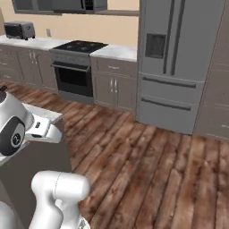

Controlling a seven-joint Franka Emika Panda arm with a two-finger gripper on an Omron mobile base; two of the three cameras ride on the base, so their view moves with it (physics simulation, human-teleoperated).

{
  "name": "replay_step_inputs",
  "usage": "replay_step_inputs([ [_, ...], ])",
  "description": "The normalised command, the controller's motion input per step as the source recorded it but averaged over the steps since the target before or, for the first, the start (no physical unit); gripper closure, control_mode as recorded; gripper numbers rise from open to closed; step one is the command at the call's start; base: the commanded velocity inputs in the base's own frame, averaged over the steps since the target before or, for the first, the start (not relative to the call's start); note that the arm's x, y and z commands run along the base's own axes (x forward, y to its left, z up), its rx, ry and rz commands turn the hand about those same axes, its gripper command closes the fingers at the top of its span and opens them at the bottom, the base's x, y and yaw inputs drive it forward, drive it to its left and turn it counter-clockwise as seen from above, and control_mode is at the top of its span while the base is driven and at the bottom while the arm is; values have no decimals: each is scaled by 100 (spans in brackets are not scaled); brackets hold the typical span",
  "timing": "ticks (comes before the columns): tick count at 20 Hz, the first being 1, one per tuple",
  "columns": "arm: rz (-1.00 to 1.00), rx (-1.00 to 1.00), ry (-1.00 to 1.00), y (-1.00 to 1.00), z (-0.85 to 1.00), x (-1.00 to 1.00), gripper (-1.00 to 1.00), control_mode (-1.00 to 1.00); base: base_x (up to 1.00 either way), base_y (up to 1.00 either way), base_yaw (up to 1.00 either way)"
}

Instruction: Pick the cup and saucepan and place them in the sink. Then turn on the water.

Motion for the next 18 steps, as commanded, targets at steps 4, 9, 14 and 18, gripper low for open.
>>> replay_step_inputs([
  [4, 0, 0, 0, 0, 0, 0, -100, 100, 0, 1, 76],
  [9, 0, 0, 0, 0, 0, 0, -100, 100, -3, -4, 50],
  [14, 0, 0, 0, 0, 0, 0, -100, 100, 22, -18, 38],
  [18, 0, 0, 0, 0, 0, 0, -100, 100, 64, -31, 33],
])
